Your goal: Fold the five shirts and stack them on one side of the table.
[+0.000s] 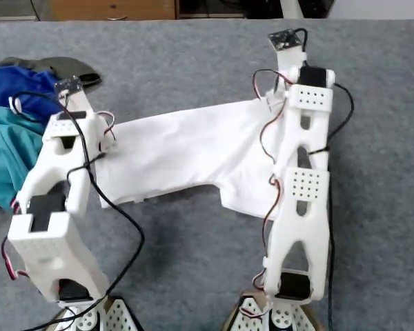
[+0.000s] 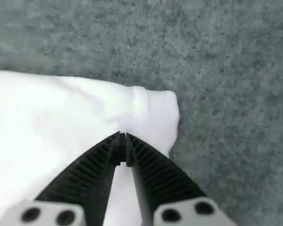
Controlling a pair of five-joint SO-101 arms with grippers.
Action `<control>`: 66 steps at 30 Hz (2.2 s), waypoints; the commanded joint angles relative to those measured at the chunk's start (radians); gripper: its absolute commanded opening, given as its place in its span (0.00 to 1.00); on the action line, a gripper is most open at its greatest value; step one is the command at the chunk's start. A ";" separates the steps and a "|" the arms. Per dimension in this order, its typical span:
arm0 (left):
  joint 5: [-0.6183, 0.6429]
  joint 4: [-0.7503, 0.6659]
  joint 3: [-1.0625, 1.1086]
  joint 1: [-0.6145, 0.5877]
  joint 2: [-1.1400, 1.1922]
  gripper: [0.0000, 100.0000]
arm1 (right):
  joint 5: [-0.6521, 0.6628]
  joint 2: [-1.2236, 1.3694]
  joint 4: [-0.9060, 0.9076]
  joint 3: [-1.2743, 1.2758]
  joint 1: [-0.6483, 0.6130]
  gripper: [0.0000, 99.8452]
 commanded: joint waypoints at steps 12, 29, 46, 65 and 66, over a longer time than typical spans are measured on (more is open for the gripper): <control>0.015 0.052 -0.005 0.025 -0.239 0.02 | -0.072 -0.114 -0.037 -0.097 0.022 0.01; 0.015 -0.023 -0.084 -0.055 0.030 0.02 | -0.069 0.007 -0.207 0.051 0.131 0.01; -0.015 0.003 -0.058 0.021 -0.262 0.02 | -0.049 -0.120 -0.009 -0.104 0.008 0.01; -0.017 -0.037 -0.187 -0.069 0.062 0.02 | -0.124 0.002 -0.086 -0.105 0.054 0.00; -0.017 -0.035 -0.196 -0.071 0.050 0.02 | -0.132 -0.031 -0.084 -0.101 0.051 0.00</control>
